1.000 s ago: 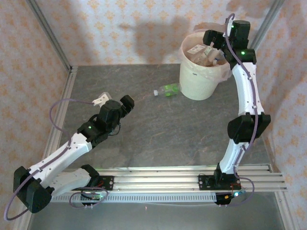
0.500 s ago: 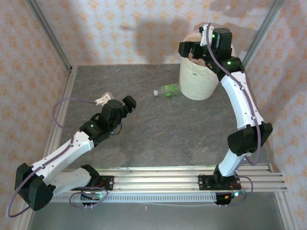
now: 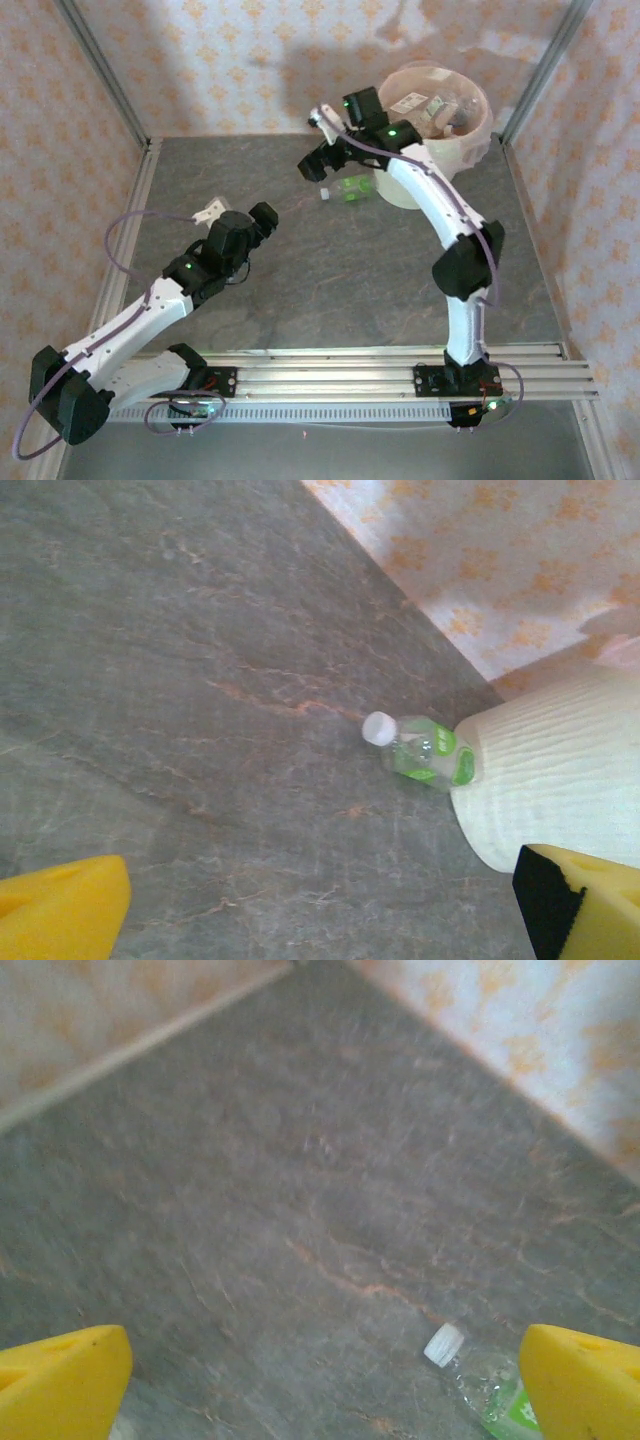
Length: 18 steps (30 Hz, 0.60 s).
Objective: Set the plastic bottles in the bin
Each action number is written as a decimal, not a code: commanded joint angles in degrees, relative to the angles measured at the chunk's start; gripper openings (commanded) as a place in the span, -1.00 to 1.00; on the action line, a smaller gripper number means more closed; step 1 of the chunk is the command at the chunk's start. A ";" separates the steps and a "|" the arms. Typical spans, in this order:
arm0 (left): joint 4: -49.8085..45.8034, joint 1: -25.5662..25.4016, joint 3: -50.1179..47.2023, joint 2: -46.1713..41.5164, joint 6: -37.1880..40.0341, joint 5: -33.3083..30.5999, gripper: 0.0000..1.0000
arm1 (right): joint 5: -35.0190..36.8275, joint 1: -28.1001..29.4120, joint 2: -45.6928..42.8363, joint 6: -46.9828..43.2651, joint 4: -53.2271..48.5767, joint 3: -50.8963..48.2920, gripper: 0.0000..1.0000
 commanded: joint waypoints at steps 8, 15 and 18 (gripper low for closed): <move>-7.51 2.57 -3.63 -4.58 -2.92 -3.54 1.00 | 15.33 -2.12 23.59 -10.37 -9.46 18.56 0.98; -6.11 4.46 -5.10 -4.41 -3.52 -3.39 1.00 | 18.69 -2.27 29.89 -3.39 -13.05 22.02 0.99; -6.02 4.68 -4.96 -3.13 -3.30 -3.09 1.00 | 17.58 -2.27 29.85 -2.02 -15.91 20.14 0.98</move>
